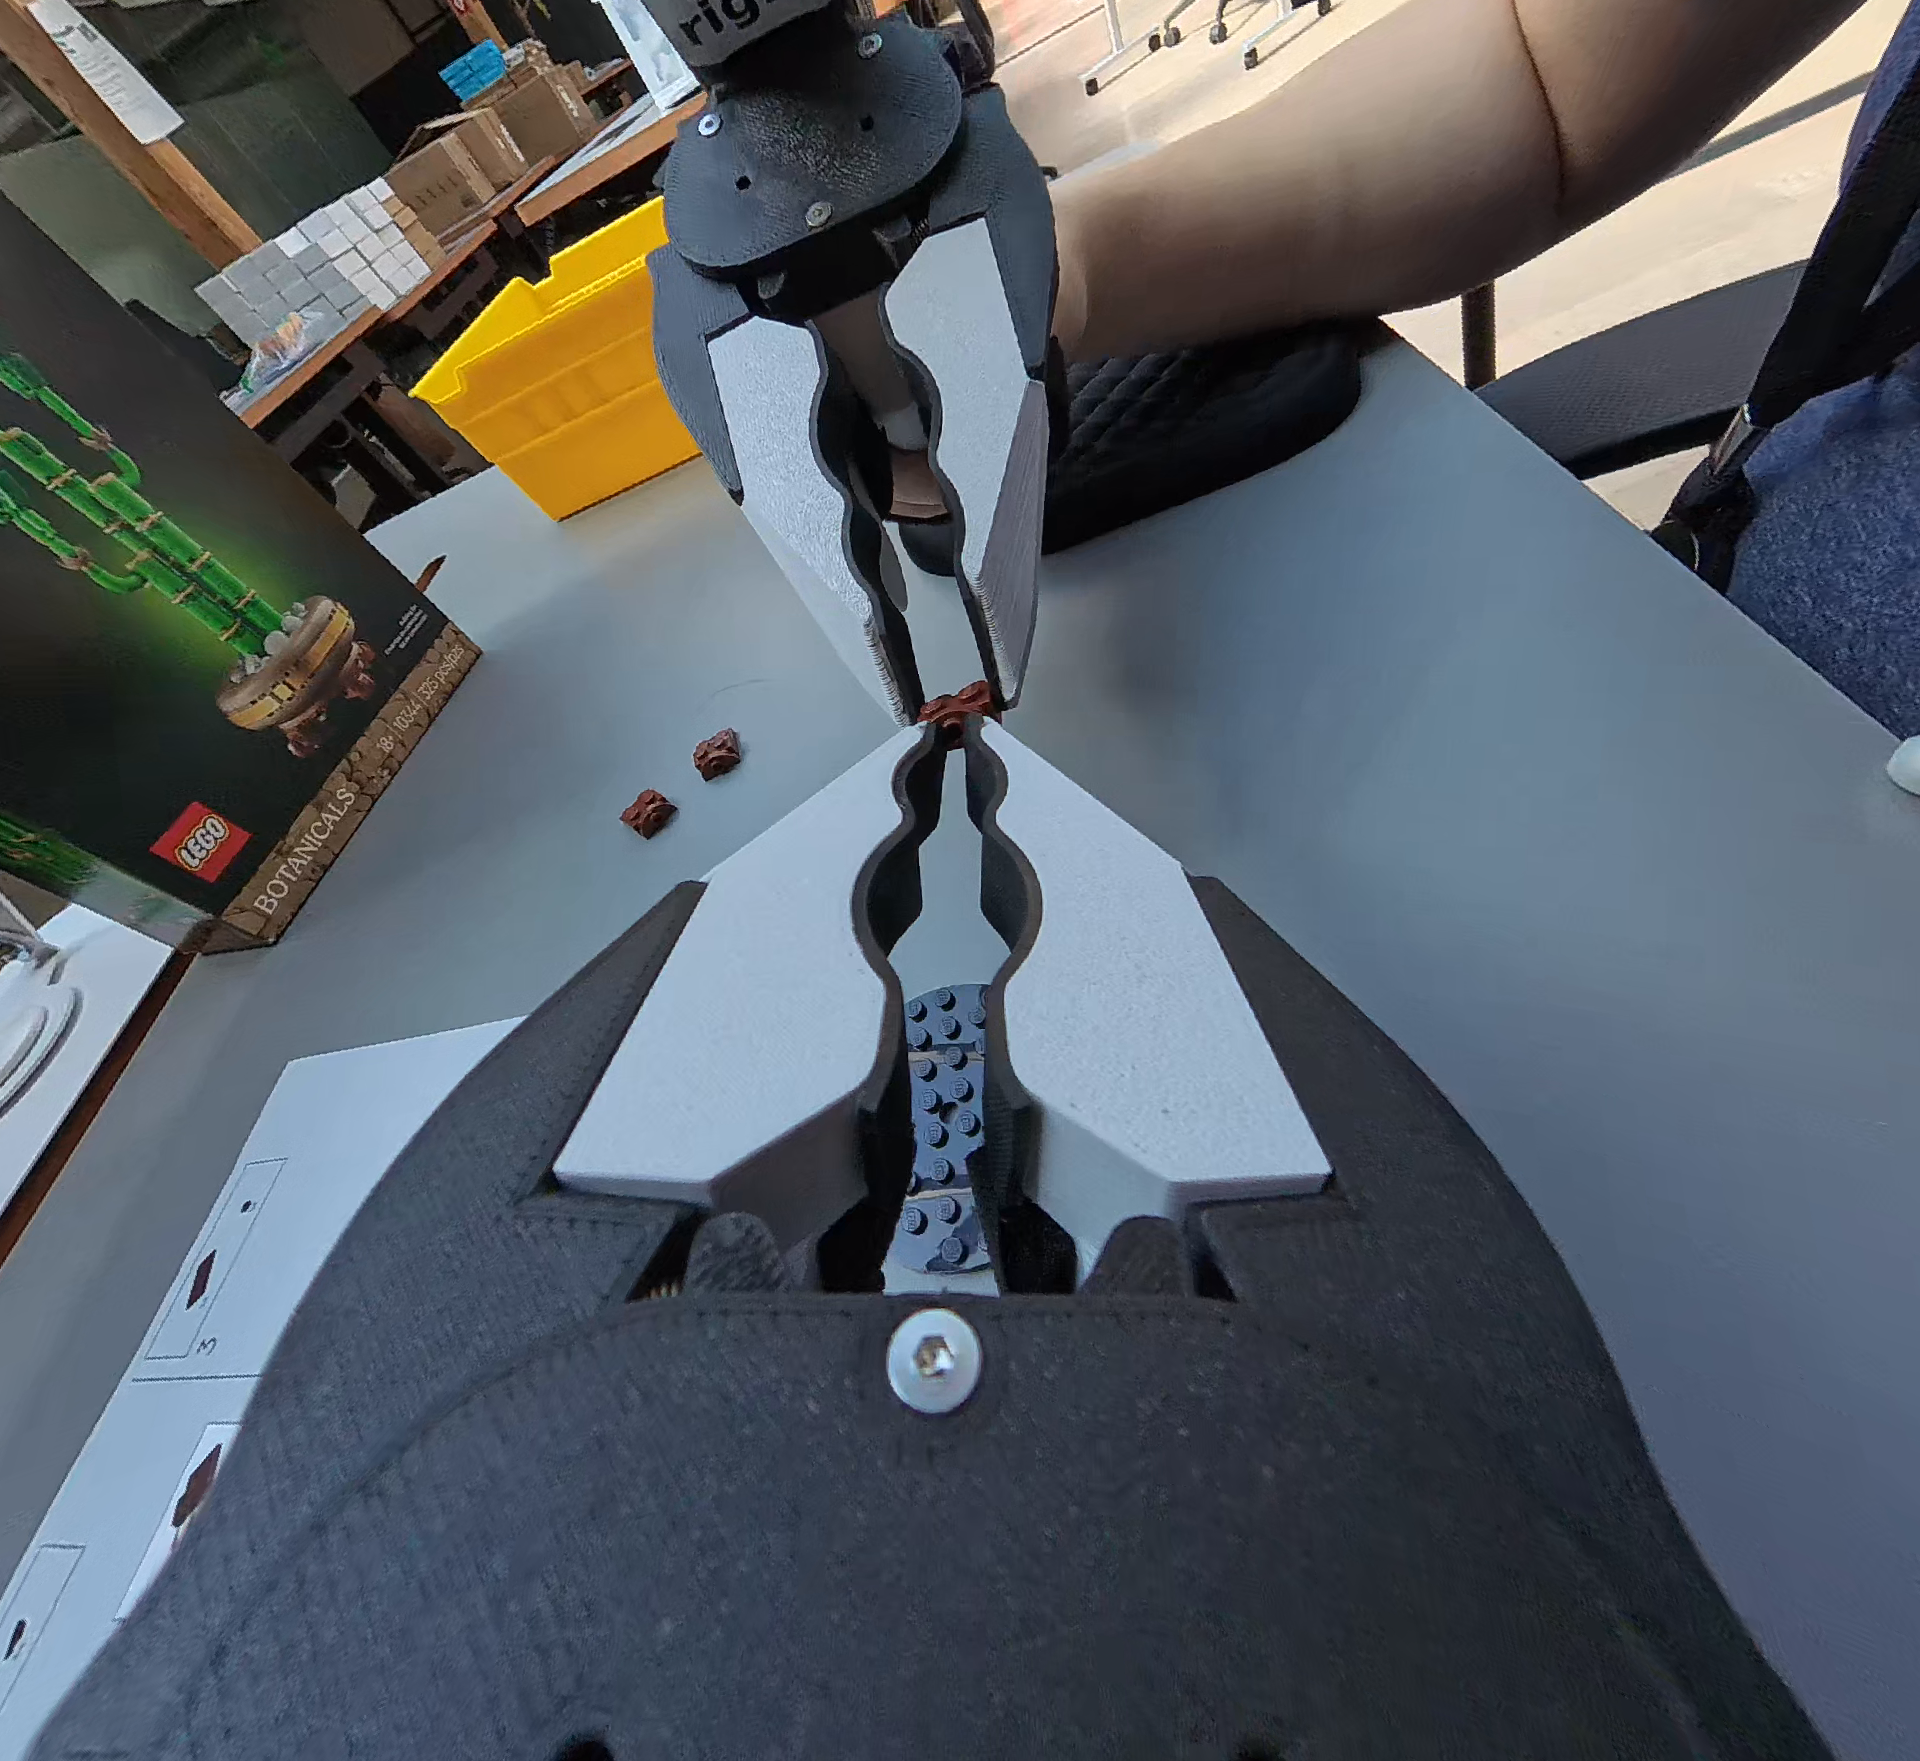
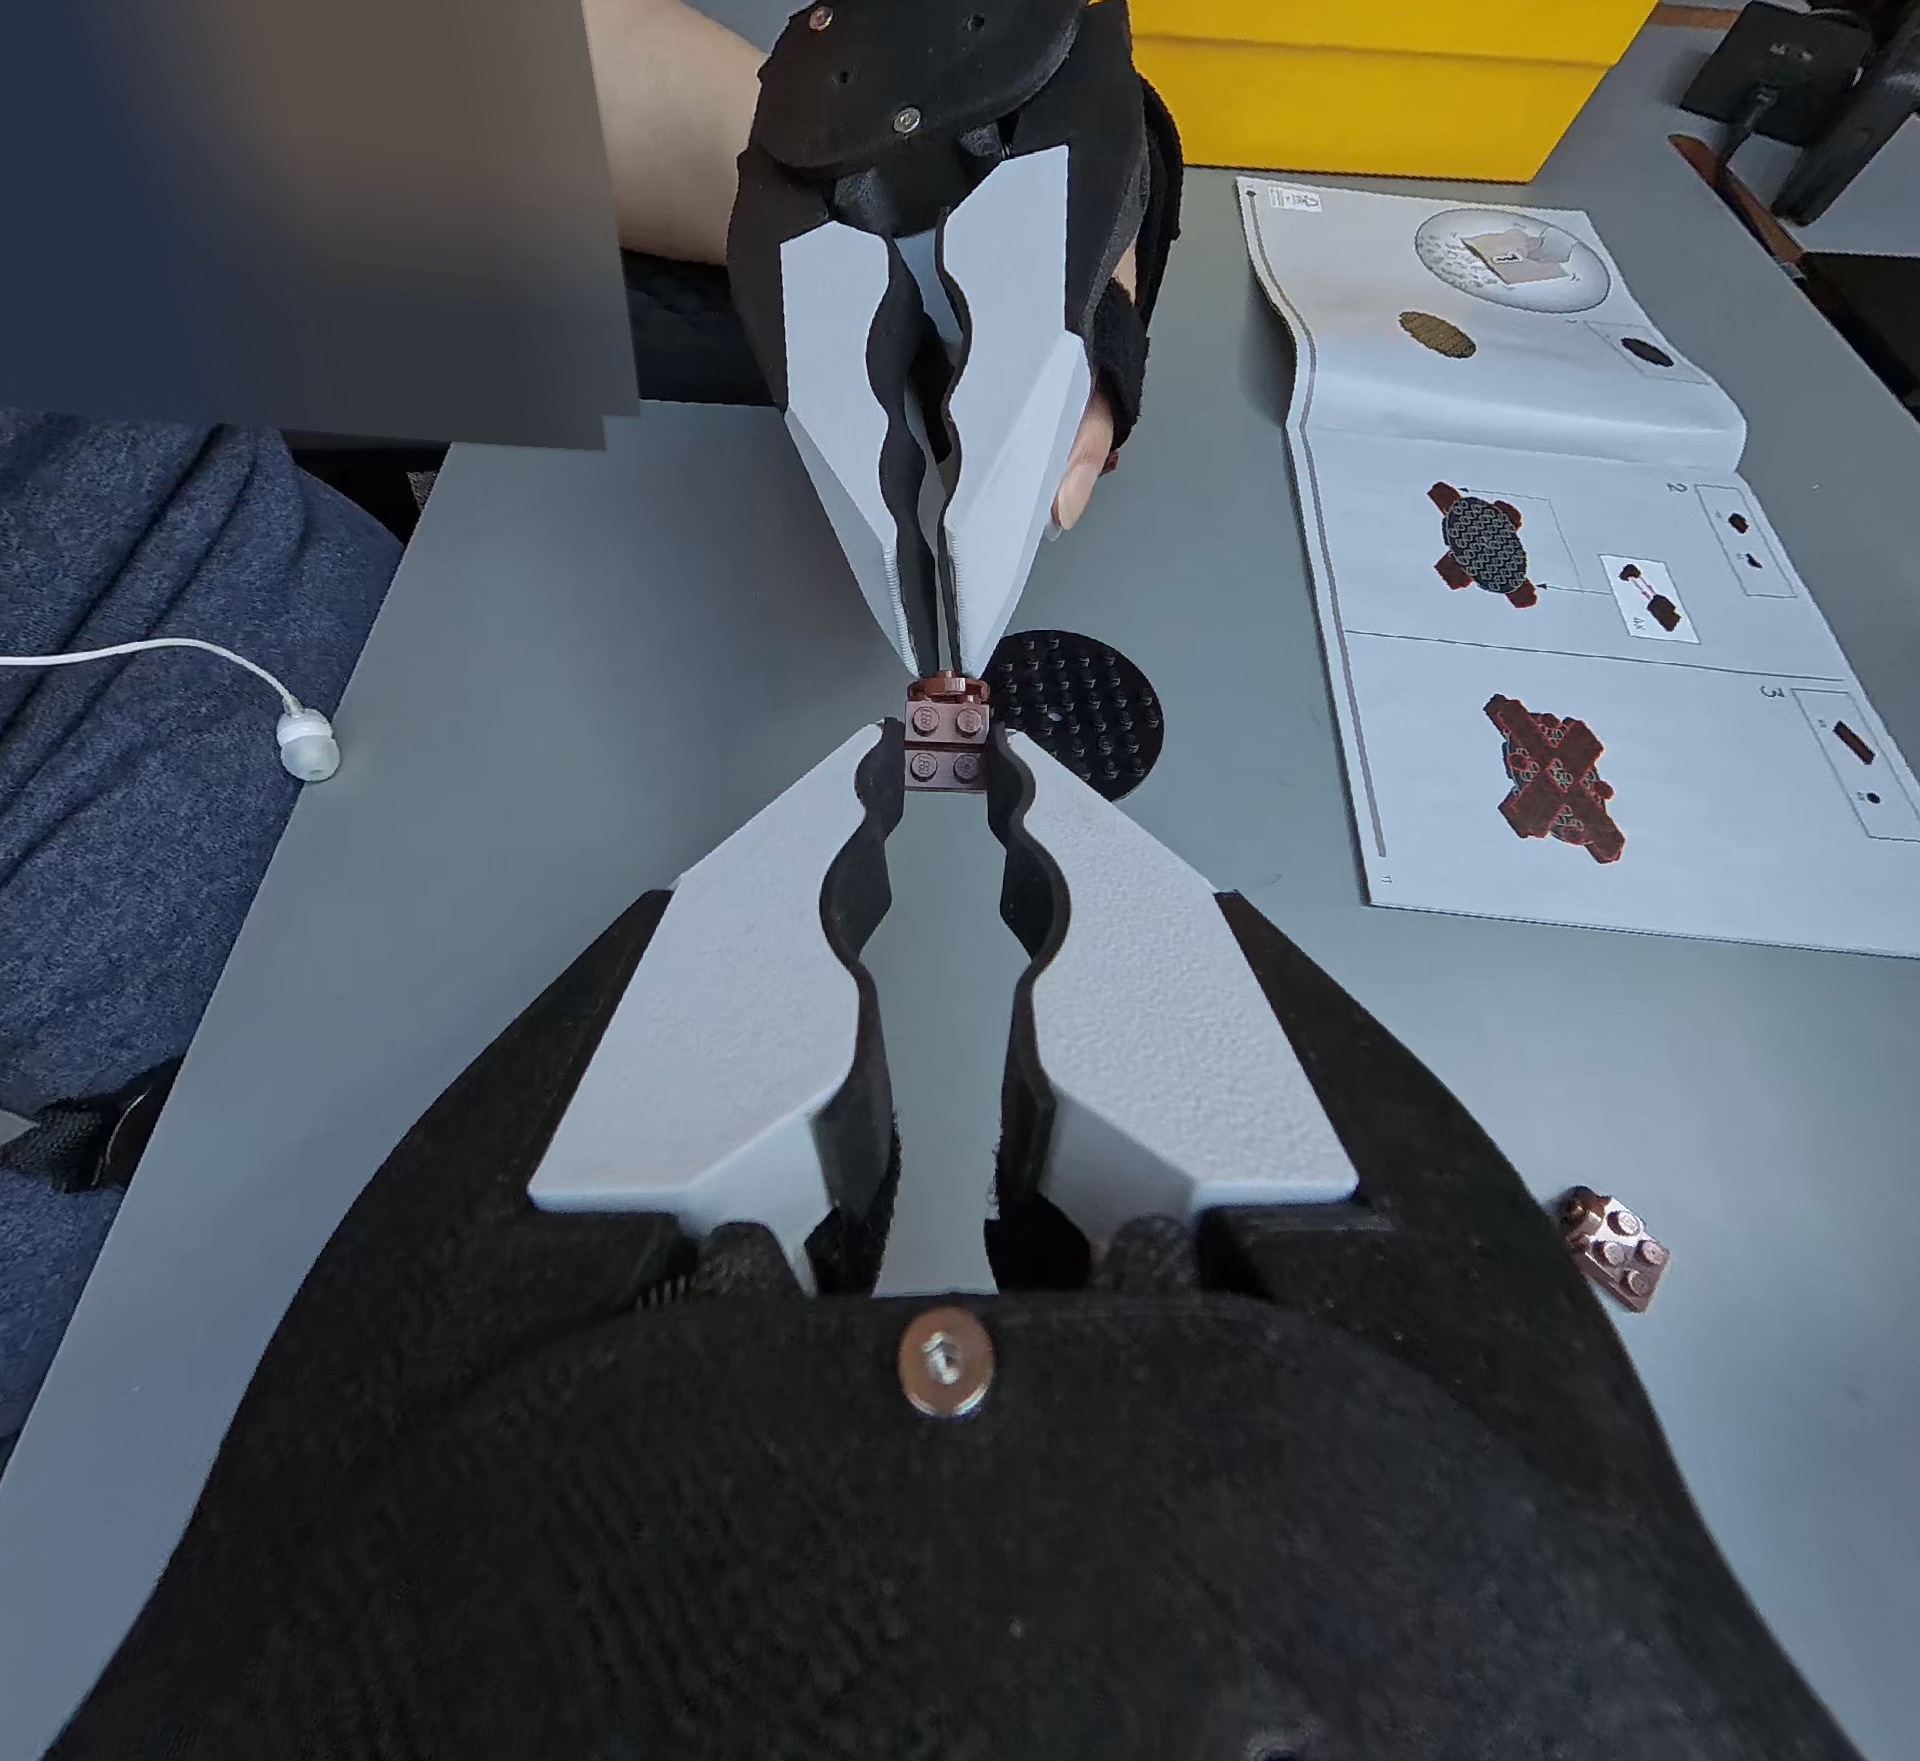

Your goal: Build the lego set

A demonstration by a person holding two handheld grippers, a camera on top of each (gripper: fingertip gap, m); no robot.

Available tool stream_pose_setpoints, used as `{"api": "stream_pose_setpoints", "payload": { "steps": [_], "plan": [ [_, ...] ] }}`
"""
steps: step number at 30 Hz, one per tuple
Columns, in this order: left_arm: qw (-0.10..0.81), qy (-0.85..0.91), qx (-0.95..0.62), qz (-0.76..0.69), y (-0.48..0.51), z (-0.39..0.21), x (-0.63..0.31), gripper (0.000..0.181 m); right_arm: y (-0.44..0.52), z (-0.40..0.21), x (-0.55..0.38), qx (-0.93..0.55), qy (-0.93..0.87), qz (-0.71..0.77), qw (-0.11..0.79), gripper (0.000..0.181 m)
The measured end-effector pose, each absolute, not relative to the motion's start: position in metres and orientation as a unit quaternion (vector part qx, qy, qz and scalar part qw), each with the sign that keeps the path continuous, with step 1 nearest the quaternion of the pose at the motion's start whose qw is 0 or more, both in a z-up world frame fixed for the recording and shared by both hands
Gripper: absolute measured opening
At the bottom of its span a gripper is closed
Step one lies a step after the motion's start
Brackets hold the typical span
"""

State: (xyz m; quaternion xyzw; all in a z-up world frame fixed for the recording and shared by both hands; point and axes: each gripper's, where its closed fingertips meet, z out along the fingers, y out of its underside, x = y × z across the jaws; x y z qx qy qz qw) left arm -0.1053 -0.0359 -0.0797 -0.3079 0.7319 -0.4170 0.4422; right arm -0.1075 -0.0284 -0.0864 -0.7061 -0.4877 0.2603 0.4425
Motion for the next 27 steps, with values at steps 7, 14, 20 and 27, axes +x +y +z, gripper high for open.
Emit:
{"api": "stream_pose_setpoints", "payload": {
  "steps": [7,14,20,27],
  "plan": [
    [0.449,0.727,-0.298,-0.425,-0.041,-0.078,-0.105,0.002,-0.033,-0.083,-0.107,-0.671,-0.490,0.244,0.500,0.015],
    [0.452,0.717,-0.282,-0.449,-0.045,-0.071,-0.109,0.002,-0.037,-0.075,-0.111,-0.640,-0.505,0.223,0.534,0.014],
    [0.454,0.713,-0.275,-0.458,-0.047,-0.068,-0.109,0.002,-0.039,-0.071,-0.112,-0.634,-0.505,0.223,0.541,0.014],
    [0.476,0.711,-0.284,-0.434,-0.043,-0.066,-0.106,0.001,-0.034,-0.070,-0.109,-0.650,-0.486,0.226,0.539,0.014]
  ]
}}
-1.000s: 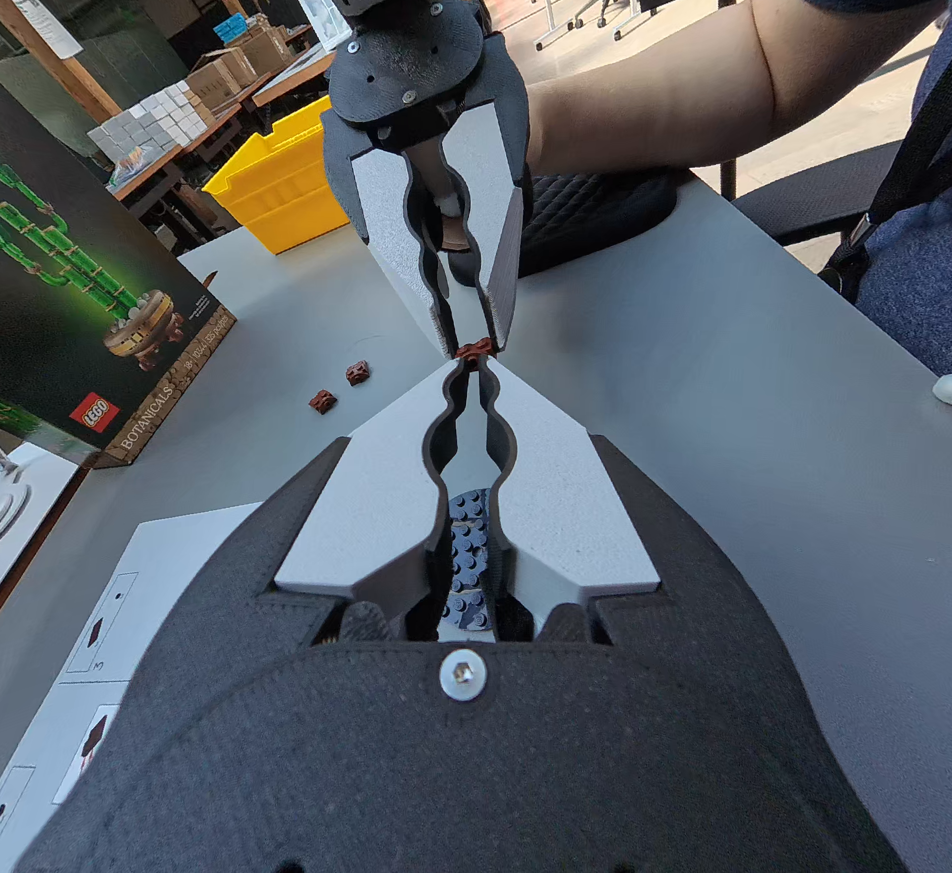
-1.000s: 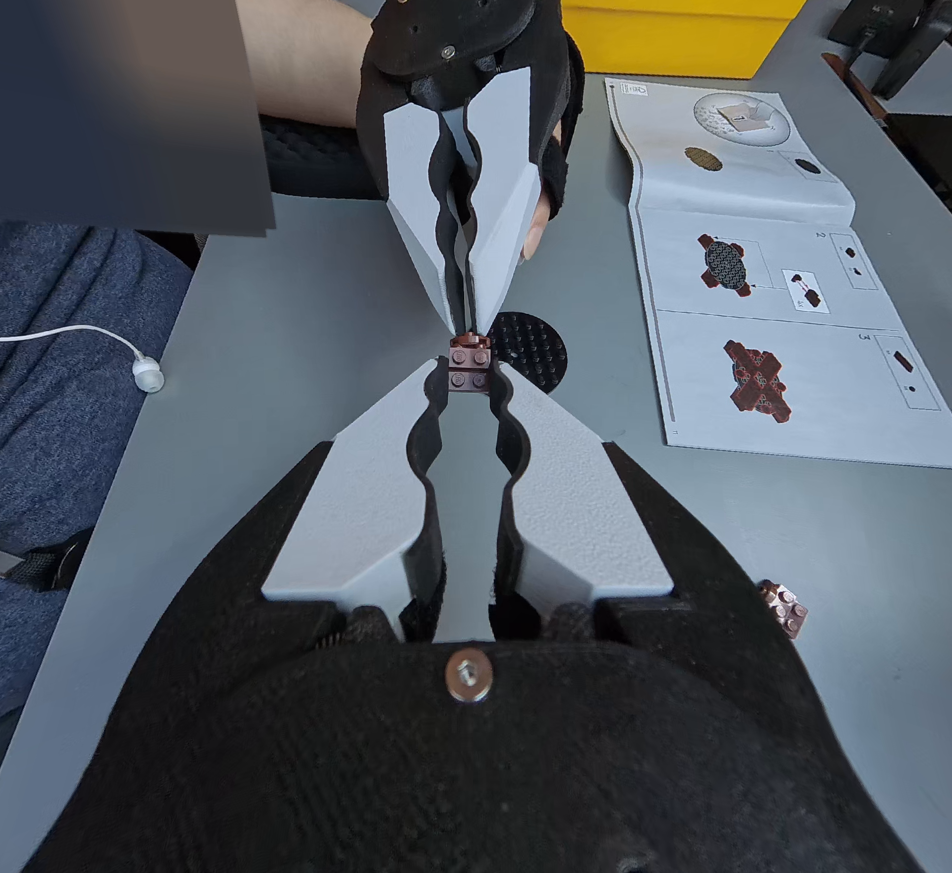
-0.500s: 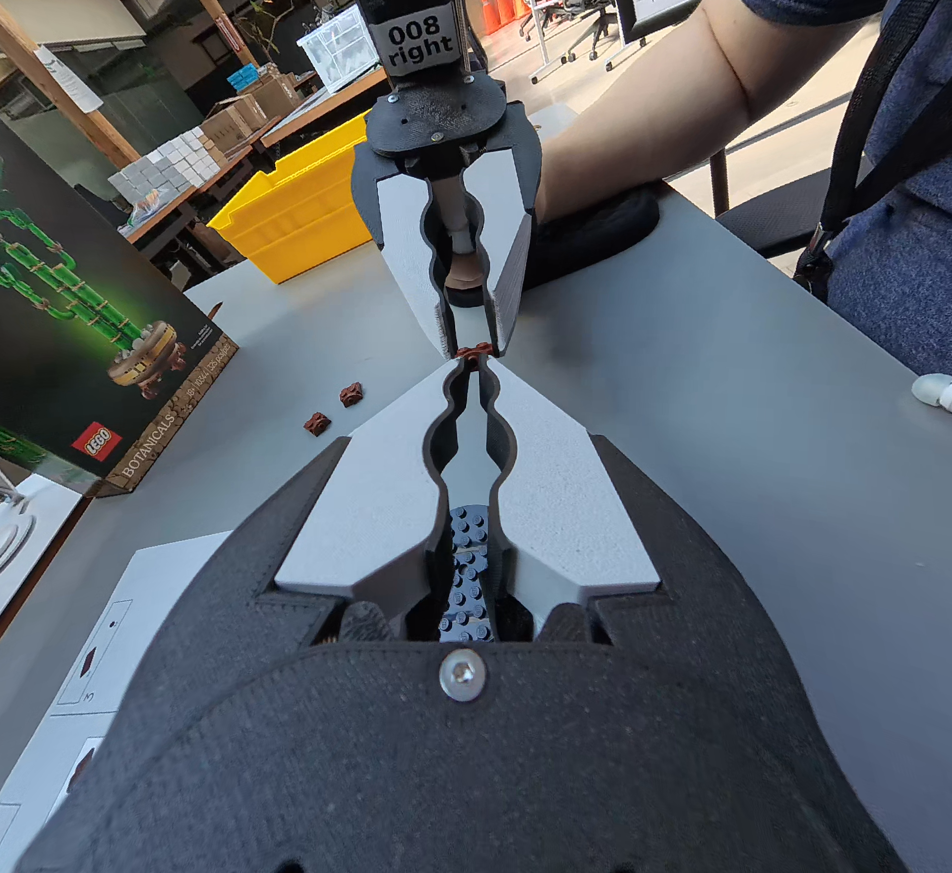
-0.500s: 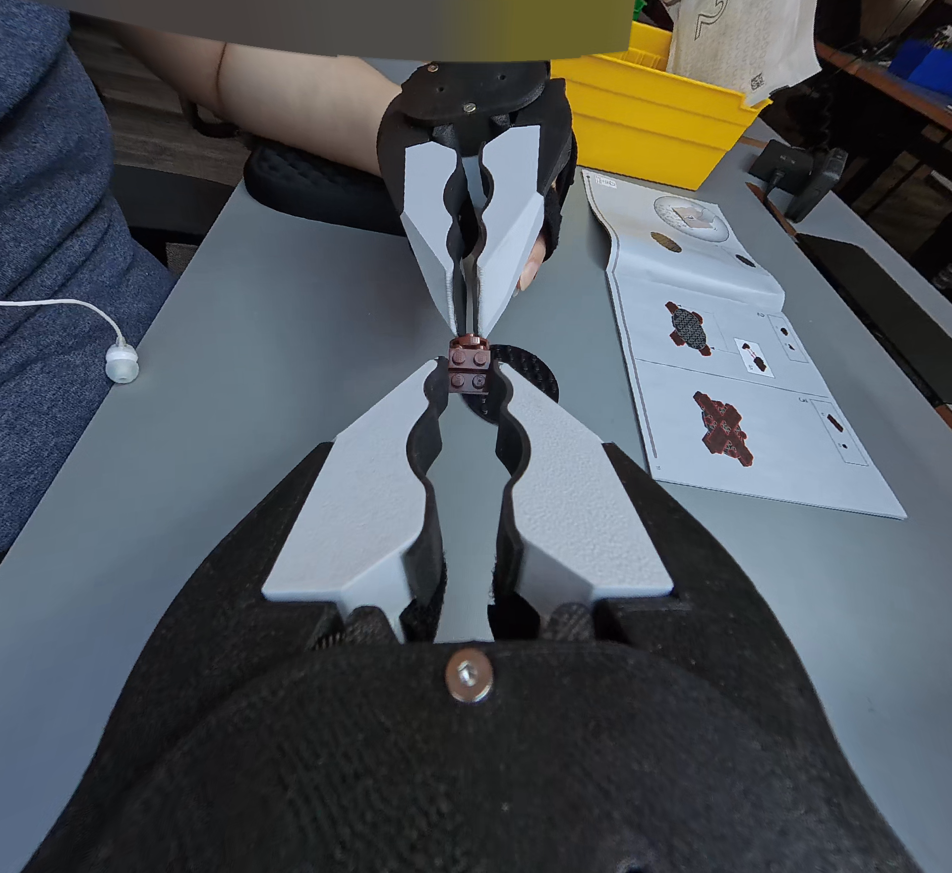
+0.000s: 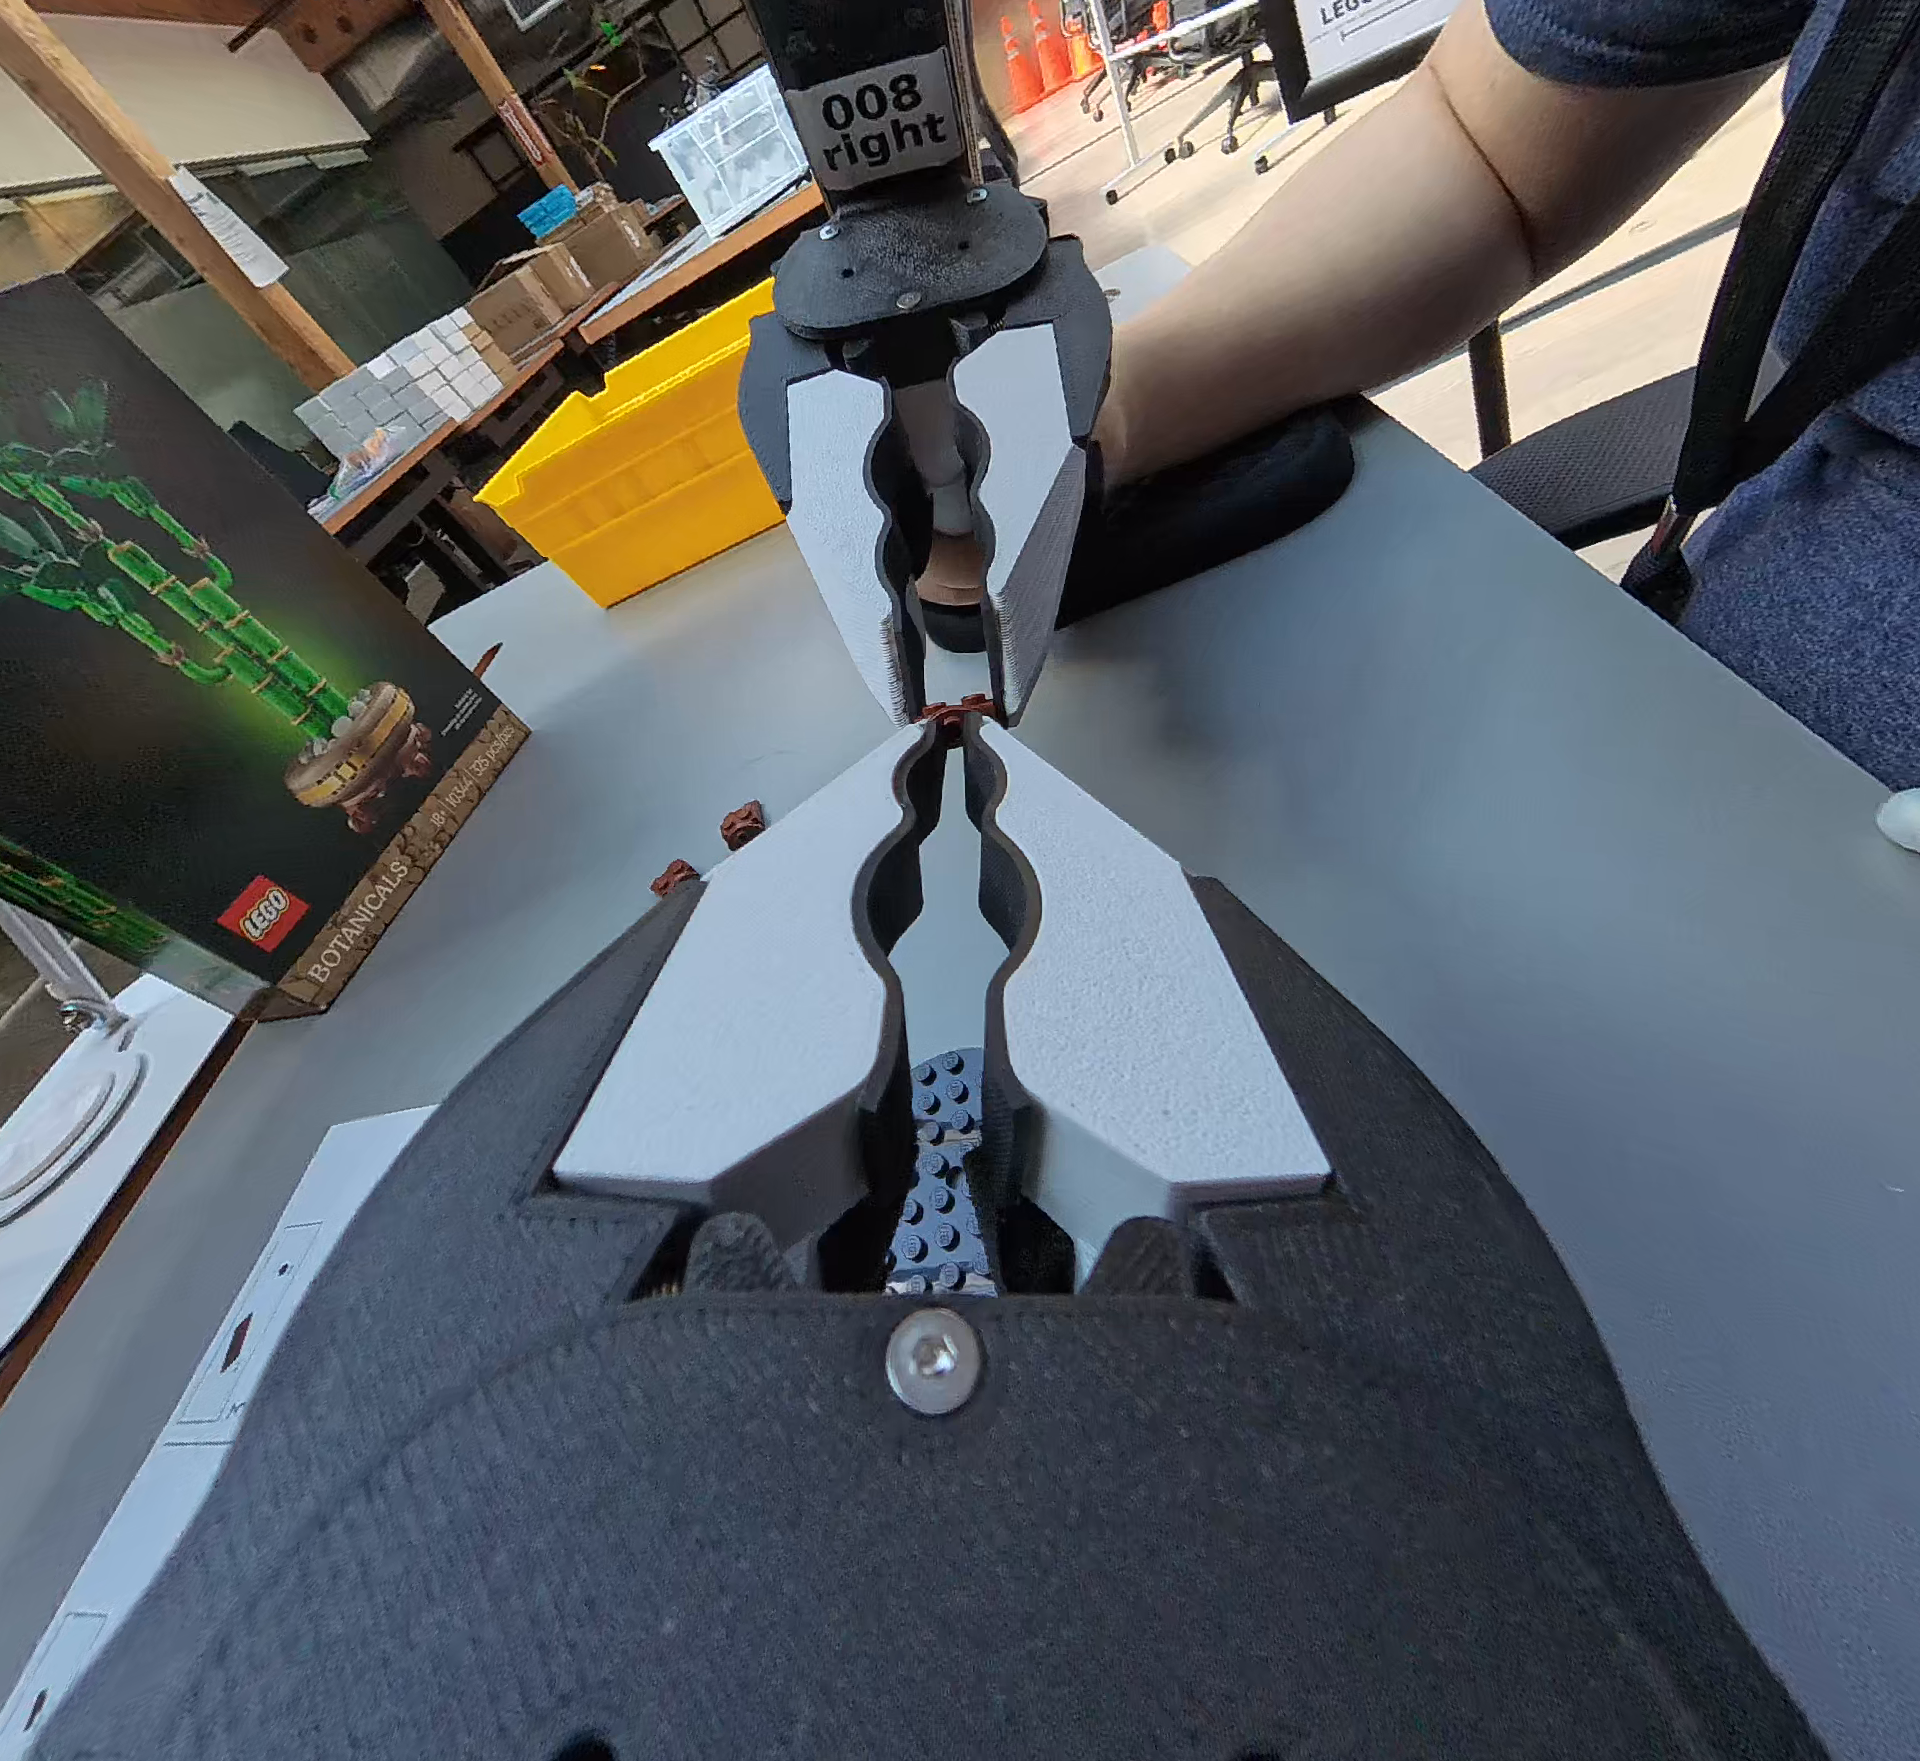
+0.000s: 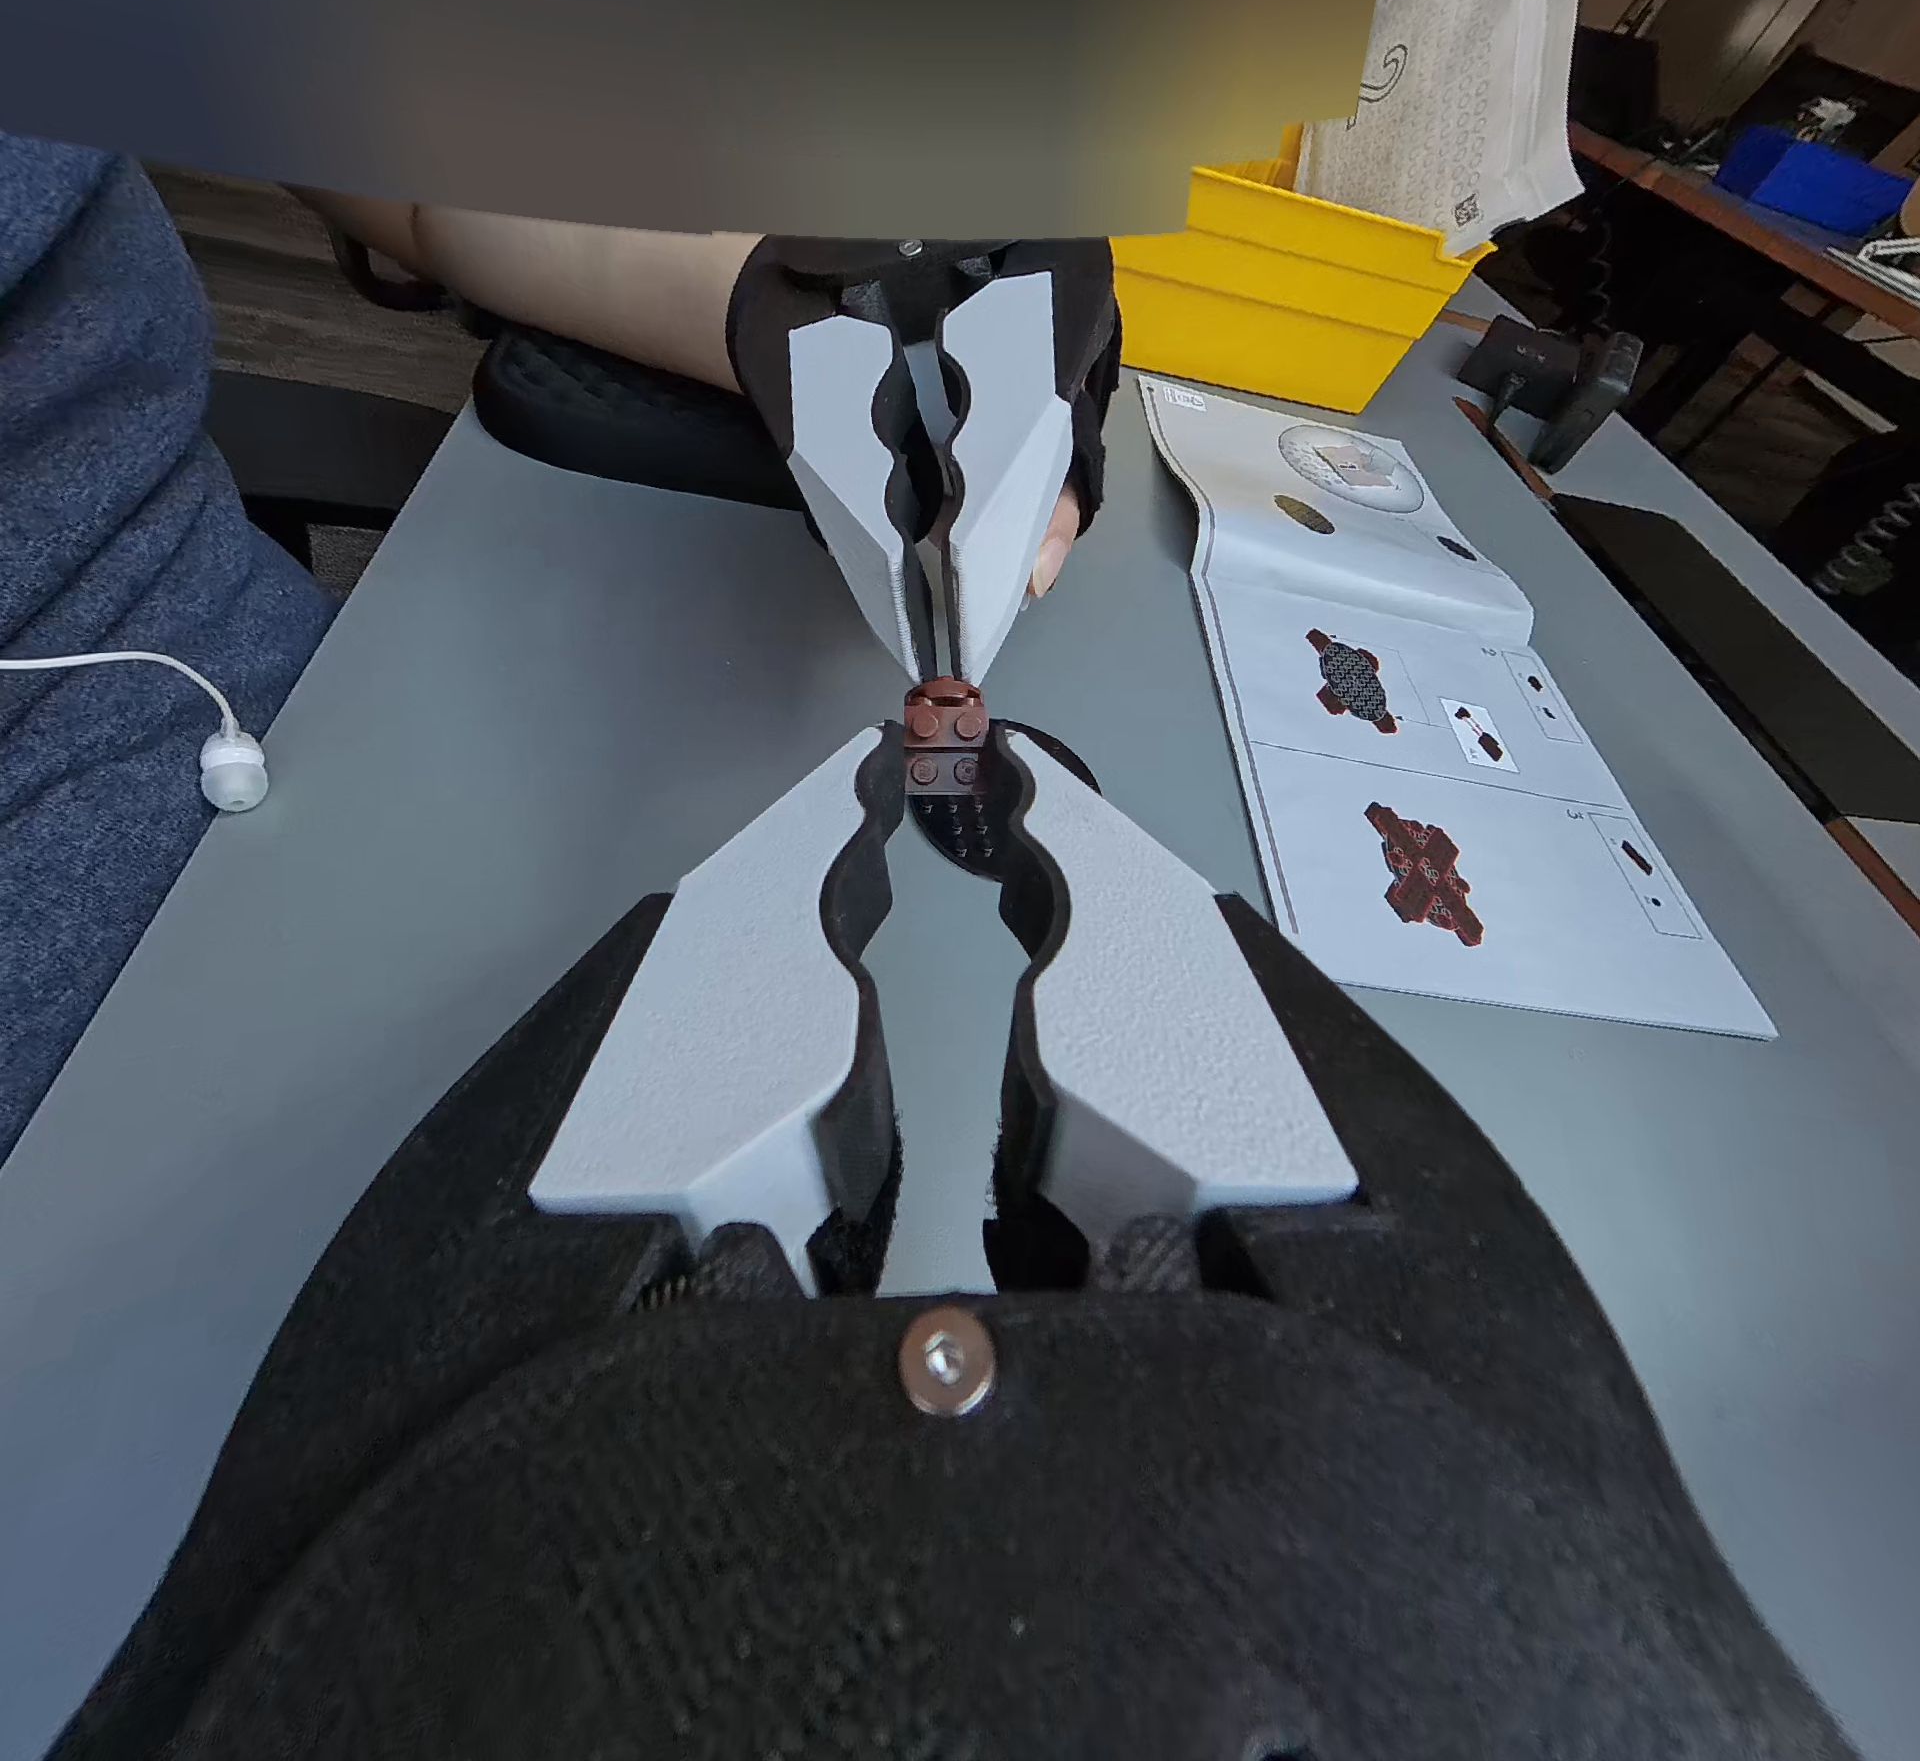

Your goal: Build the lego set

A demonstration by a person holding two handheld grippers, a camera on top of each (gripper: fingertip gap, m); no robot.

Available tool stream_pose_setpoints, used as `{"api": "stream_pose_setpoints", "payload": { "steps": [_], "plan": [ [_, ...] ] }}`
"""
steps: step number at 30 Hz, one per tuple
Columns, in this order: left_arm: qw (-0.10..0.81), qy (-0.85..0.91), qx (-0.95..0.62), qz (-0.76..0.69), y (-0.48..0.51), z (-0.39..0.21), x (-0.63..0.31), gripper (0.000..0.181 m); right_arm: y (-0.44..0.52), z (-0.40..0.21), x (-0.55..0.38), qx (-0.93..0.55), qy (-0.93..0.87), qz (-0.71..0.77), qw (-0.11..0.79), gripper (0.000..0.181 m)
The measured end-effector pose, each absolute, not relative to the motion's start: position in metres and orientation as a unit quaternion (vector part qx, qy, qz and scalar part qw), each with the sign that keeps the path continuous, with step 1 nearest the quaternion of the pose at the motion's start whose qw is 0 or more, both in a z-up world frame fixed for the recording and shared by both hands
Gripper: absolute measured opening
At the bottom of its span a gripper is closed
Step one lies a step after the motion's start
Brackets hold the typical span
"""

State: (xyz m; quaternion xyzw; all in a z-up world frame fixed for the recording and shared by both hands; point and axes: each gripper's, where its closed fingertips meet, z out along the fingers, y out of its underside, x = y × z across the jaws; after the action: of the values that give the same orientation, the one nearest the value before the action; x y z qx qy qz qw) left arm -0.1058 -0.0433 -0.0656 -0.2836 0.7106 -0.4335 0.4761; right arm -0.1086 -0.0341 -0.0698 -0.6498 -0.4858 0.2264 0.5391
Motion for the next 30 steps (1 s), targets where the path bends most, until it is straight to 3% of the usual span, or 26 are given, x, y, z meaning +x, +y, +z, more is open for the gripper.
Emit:
{"api": "stream_pose_setpoints", "payload": {
  "steps": [30],
  "plan": [
    [0.391,0.822,-0.293,-0.291,-0.043,-0.122,-0.111,0.001,-0.034,-0.127,-0.117,-0.724,-0.520,0.187,0.412,0.013]
  ]
}}
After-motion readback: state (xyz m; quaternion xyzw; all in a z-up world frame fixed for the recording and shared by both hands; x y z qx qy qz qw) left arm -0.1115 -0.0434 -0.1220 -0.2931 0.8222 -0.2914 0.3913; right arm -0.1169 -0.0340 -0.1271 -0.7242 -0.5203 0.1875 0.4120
